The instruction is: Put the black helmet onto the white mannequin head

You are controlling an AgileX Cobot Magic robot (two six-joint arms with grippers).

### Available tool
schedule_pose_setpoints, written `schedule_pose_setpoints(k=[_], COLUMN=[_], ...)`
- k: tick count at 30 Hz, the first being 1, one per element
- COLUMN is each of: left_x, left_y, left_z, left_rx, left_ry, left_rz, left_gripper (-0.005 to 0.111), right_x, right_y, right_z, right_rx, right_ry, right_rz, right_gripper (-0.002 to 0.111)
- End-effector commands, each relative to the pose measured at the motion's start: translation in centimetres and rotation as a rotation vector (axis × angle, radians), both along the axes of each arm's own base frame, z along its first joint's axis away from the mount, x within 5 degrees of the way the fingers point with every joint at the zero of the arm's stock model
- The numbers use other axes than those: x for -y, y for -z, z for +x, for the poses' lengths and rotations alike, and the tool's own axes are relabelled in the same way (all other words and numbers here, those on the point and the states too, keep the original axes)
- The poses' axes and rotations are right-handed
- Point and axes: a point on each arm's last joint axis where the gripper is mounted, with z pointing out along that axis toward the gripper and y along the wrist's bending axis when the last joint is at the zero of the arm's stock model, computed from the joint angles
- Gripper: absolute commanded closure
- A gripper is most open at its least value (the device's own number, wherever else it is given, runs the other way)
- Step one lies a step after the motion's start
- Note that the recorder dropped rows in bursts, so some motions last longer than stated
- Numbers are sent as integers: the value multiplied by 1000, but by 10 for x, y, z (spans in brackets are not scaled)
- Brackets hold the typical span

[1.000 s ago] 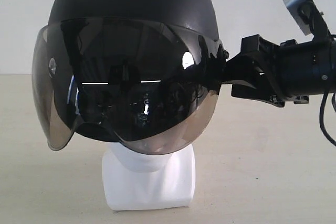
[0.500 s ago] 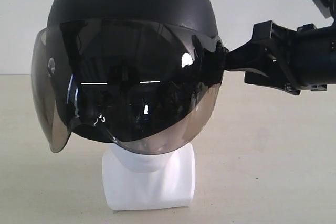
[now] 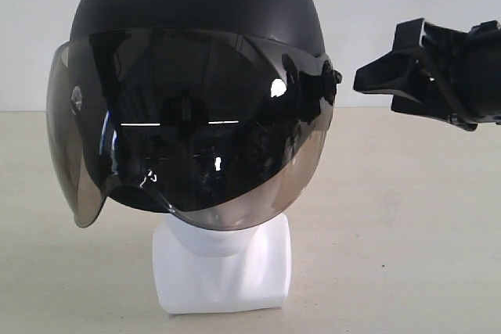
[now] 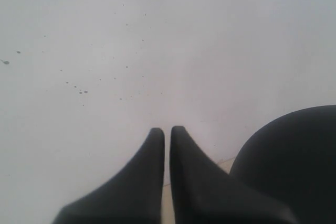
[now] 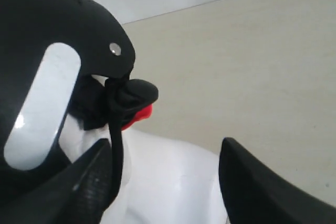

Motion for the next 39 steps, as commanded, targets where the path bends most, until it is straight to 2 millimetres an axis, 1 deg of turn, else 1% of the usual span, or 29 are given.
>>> schedule_pose_setpoints(k=[1,4,5,6,8,9,11,14,18,20,23,25,26,28,31,34,36,39], left_x=[1,2,2,2,1,1,-1,-5,-4,2,15,25,28,32,33,31,32,34], left_y=[-1,1,2,3,2,2,-2,-14,-26,-26,-25,-27,-28,-32,-31,-25,-22,-24], left_z=[0,-1,-3,-5,-9,-10,-12,-12,-1,6,12,15,15,14,11,10,9,7], left_rx=[13,-10,-21,-35,-50,-54,-46,-4,-2,-40,-56,-30,-16,28,50,-1,-34,-9], left_ry=[10,26,37,49,70,79,91,81,84,138,283,372,403,449,512,553,584,624], left_rz=[30,72,106,139,204,249,331,395,477,527,611,603,581,596,692,720,701,664], left_gripper=[102,102,102,102,102,102,102,102,102,102,102,102,102,102,102,102,102,102], right_x=[5,8,9,11,14,14,11,0,-7,-10,-21,-32,-38,-49,-72,-98,-114,-130], right_y=[-13,-24,-28,-35,-48,-57,-76,-100,-131,-145,-157,-157,-154,-148,-145,-148,-147,-144], right_z=[-10,-19,-22,-26,-35,-40,-49,-61,-70,-75,-82,-84,-83,-82,-80,-80,-74,-63], right_rx=[50,110,134,169,235,273,331,358,405,446,478,450,422,382,357,381,371,335], right_ry=[21,42,53,67,73,62,-12,-186,-332,-387,-484,-525,-533,-553,-591,-618,-606,-591], right_rz=[-13,-13,-16,-21,-35,-42,-49,-46,-50,-64,-97,-128,-151,-210,-287,-336,-385,-418], right_gripper=[50,51,53,58,73,85,108,108,109,109,109,109,109,109,109,109,109,109])
